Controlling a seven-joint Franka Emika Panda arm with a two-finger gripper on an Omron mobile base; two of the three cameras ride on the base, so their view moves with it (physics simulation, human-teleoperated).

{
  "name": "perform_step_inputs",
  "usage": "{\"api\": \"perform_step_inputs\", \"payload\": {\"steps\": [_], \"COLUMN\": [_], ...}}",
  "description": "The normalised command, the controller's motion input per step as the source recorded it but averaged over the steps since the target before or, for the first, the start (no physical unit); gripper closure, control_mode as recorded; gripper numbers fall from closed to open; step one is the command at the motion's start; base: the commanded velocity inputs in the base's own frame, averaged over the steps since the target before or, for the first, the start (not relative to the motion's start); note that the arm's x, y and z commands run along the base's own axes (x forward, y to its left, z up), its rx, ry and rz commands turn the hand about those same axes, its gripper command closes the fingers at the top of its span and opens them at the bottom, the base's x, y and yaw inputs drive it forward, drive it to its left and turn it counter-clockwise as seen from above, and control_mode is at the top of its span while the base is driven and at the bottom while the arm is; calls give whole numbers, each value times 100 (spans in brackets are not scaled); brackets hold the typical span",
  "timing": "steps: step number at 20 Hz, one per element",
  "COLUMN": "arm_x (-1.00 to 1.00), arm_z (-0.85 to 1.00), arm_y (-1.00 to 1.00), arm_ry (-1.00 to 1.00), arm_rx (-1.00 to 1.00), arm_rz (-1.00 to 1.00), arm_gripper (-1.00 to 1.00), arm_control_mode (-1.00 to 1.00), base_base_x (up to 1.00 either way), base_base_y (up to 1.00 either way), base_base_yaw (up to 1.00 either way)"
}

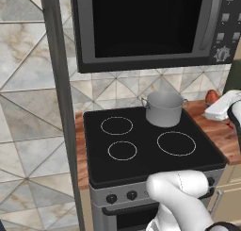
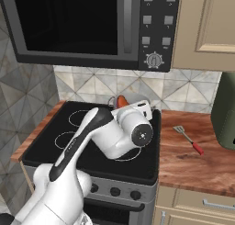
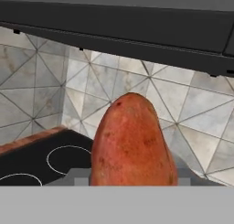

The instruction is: Put the sweet potato and garlic in the pot. Retrieve the spatula and lightly stir the vegetables in the pot.

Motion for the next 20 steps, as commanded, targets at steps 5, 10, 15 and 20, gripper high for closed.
{"api": "perform_step_inputs", "payload": {"steps": [5,10,15,20], "arm_x": [47,43,13,20], "arm_z": [7,33,3,-14], "arm_y": [35,13,9,14], "arm_ry": [-2,0,0,1], "arm_rx": [5,8,2,1], "arm_rz": [0,2,4,6], "arm_gripper": [100,100,100,100], "arm_control_mode": [-100,-100,-100,-100], "base_base_x": [0,0,0,0], "base_base_y": [0,0,0,0], "base_base_yaw": [0,0,0,0]}}
